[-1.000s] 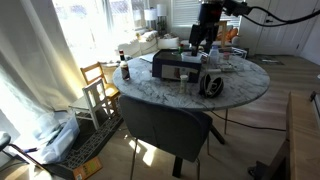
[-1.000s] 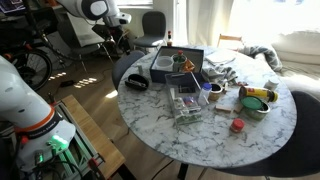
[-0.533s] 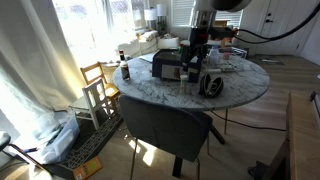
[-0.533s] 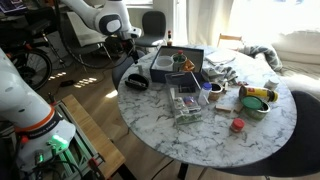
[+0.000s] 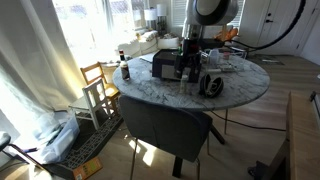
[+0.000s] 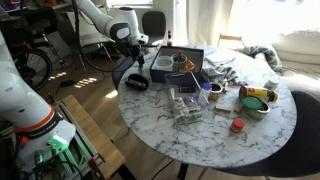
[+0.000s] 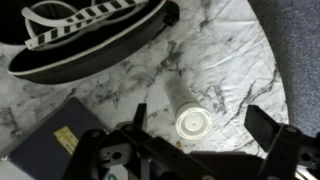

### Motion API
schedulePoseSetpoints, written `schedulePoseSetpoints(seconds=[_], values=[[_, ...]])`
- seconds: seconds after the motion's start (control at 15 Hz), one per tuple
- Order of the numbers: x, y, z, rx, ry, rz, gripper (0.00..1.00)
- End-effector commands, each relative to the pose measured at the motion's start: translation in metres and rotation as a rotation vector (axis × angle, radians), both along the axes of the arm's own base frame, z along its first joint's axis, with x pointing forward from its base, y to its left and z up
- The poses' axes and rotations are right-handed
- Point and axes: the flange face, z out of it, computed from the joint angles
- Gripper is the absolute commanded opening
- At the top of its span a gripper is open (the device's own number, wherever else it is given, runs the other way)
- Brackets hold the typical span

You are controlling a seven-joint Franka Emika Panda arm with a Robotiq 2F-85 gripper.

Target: Pick up the white medicine bottle from the table and put it in the black glasses case

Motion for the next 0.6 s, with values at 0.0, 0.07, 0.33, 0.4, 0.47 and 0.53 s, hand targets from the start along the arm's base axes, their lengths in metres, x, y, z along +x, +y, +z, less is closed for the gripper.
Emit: schedulePoseSetpoints(seconds=[0.0,0.07,0.33,0.4,0.47,0.53], values=[[0.0142,-0.0034,-0.0135,-0.008,0.012,-0.002,1.0],[0.0161,-0.0033,-0.0159,-0.006,0.022,-0.001,1.0],[0.0207,-0.0003,-0.0189,-0.017,0.04,0.004,0.7],[0.0211,0.0004,-0.0186,-0.019,0.045,0.007,0.6],[0.0211,0.0009,-0.0177,-0.024,0.05,0.008,0.53],[0.0207,0.0008,-0.0161,-0.031,0.057,0.008,0.44]])
